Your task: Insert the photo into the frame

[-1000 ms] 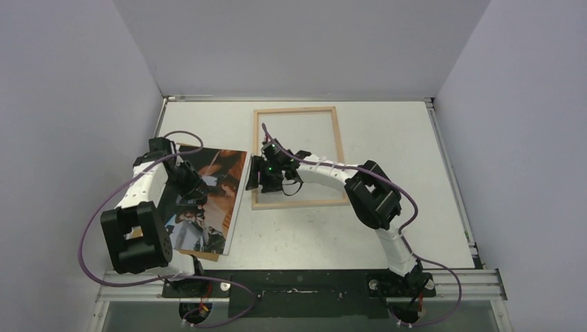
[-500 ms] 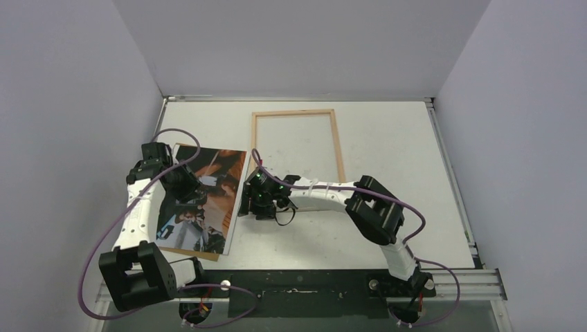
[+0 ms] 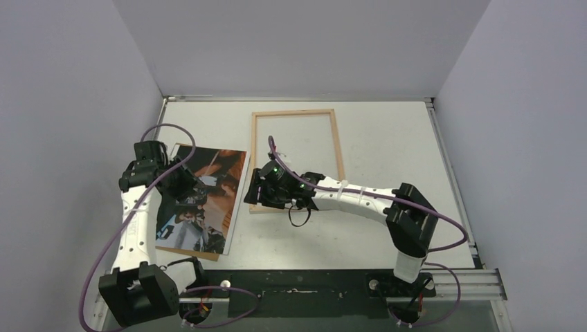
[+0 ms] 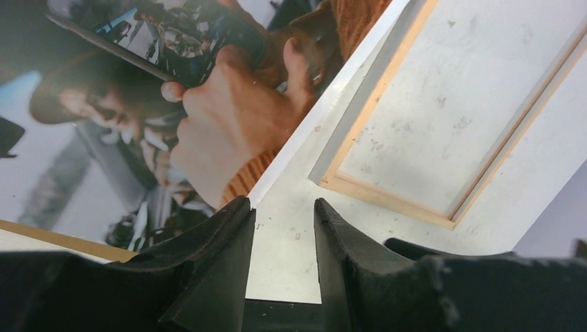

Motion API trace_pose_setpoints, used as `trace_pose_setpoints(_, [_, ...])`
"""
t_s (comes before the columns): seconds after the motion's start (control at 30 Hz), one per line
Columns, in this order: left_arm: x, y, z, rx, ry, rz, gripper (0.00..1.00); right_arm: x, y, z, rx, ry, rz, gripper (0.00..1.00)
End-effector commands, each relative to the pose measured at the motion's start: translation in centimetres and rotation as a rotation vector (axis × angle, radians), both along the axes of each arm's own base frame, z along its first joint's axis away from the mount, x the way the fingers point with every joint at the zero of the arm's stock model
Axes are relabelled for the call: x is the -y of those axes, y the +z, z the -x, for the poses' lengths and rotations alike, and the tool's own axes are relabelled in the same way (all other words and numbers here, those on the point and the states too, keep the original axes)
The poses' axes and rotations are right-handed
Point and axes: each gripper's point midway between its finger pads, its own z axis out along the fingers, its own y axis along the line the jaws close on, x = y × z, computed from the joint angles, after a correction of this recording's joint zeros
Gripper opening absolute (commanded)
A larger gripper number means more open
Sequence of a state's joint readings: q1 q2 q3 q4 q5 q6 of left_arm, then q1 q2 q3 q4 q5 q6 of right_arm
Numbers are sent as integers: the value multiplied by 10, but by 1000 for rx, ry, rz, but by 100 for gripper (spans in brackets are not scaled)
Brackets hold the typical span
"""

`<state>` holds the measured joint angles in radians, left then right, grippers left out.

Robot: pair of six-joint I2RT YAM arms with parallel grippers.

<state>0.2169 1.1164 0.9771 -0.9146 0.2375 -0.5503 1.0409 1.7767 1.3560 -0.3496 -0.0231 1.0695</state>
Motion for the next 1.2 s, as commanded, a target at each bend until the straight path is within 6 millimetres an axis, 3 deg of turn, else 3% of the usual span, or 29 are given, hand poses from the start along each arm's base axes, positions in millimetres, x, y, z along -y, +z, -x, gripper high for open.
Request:
trace_pose_setpoints(0.0, [-2,43,-11,110,16,-18,36,-26,-8,34,-84,0,-102,61])
trace_pose_setpoints(0.2, [-4,66,-9,150,19,-40,38,-62,-27,81,-180,58,-169,61])
trace_pose_setpoints(0.47, [-5,70,-1,147,6,-61,38,-77,-67,100,-301,33,-204,55])
trace_pose_setpoints(0.93, [-5,74,1,146,1,-71,38,-99,-132,103,-319,25,-157,51])
trace_pose_setpoints(1.17, [-6,72,0,143,1,-72,39,-102,-135,101,-299,22,-219,48])
